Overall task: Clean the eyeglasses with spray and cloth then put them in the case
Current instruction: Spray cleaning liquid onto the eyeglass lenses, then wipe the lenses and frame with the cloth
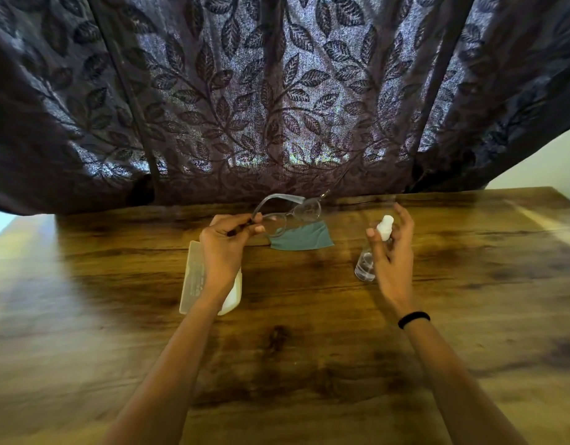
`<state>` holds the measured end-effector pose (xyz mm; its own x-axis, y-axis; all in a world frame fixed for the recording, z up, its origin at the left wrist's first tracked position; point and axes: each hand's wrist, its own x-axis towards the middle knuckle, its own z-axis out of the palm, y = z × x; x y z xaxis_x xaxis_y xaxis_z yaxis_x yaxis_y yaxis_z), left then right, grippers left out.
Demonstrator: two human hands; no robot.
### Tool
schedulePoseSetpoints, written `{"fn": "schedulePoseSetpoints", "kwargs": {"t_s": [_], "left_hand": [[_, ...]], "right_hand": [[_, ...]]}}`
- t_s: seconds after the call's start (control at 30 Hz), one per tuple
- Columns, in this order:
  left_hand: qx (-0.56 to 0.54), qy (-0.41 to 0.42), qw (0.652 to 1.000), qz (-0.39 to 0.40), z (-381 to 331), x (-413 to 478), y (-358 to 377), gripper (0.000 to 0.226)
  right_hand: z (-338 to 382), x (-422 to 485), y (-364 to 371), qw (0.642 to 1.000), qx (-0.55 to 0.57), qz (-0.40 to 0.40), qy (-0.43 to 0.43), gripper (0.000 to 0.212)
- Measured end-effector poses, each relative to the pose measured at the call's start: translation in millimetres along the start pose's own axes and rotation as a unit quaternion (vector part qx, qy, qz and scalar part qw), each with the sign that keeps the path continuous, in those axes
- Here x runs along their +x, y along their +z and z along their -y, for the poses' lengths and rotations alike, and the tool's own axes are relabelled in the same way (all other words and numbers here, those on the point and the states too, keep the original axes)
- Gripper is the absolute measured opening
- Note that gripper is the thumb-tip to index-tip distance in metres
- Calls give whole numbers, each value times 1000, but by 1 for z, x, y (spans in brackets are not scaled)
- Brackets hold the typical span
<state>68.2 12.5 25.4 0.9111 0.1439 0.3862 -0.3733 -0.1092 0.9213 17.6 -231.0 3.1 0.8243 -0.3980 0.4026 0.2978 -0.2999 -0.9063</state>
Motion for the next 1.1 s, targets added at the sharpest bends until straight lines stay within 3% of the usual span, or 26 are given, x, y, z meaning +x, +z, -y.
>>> {"fn": "schedulePoseSetpoints", "kwargs": {"t_s": [0.1,0.2,0.3,0.4,0.5,0.67,0.97,1.1], "left_hand": [[-6,-4,1000,-1,-2,-1,0,27],[-28,-13,1000,-5,-3,-1,-2,27],[-38,-20,999,-15,-2,0,-4,28],[-28,-21,999,-20,0,2,-5,28],[-22,-26,999,-22,3,5,-8,27],[-17,-20,999,-27,6,8,-9,28],[-20,-38,999,-20,7,5,-15,22],[-22,-41,998,-32,6,5,-17,24]], "right_hand": [[7,-1,-1,999,-47,-9,-1,55],[17,2,2,988,-135,-34,-74,44],[30,6,10,936,-268,-77,-215,29],[39,10,25,899,-307,-72,-303,26],[36,9,46,903,-320,12,-285,20],[6,13,78,882,-401,184,-167,23],[-23,39,97,856,-452,236,-86,21],[-30,42,100,844,-457,263,-98,21]]}}
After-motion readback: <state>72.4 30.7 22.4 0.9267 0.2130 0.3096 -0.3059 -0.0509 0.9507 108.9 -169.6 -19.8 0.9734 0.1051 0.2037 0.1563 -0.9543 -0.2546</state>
